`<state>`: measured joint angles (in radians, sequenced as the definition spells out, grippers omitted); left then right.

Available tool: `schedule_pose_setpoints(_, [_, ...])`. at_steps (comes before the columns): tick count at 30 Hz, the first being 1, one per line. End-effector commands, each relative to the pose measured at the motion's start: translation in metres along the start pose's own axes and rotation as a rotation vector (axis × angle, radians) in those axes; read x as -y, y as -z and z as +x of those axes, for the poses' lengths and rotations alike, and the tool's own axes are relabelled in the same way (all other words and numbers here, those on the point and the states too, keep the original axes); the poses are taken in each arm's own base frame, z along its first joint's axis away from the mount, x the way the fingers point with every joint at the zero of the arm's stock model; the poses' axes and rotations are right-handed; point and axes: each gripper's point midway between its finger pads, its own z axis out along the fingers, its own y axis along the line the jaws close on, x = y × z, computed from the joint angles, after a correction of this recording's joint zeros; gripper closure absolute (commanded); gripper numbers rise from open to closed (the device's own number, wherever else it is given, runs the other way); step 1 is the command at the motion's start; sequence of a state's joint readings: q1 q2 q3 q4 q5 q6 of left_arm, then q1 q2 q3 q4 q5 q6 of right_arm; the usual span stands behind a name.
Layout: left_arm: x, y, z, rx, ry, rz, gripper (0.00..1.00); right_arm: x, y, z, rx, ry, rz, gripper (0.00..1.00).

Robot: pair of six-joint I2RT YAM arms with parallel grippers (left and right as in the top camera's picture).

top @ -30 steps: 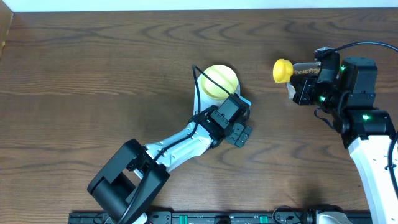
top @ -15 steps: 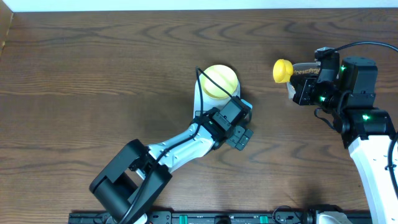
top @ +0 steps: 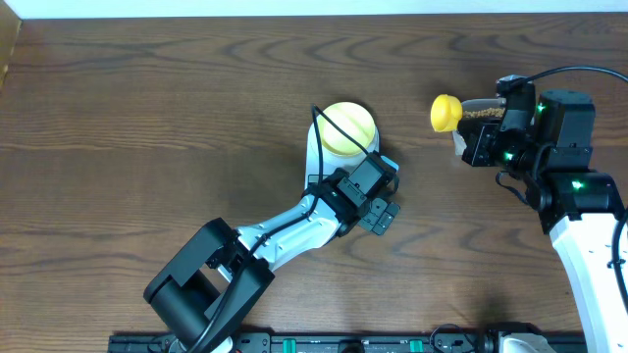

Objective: Scoop item into bowl and weigh 50g on scale

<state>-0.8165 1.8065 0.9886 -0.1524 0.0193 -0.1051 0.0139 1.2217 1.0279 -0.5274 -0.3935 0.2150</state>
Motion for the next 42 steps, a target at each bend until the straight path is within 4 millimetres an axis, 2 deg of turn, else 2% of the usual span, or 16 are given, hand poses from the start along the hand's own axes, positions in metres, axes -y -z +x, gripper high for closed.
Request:
schedule_pose_setpoints(1, [0.005,-0.014,0.02,-0.069,-0.009,0.017,0.0,-0.003,0.006,-0.005,0.019,0.026,-0.008,0.99])
schedule_pose_setpoints(22, [0.004,-0.021,0.037,-0.135,-0.011,0.014,0.0,-0.002,0.006,-0.002,0.008,0.031,-0.005,0.99])
schedule_pose_setpoints(42, [0.009,-0.019,0.037,-0.134,-0.024,0.02,0.0,-0.002,0.006,-0.004,0.014,0.05,-0.006,0.99])
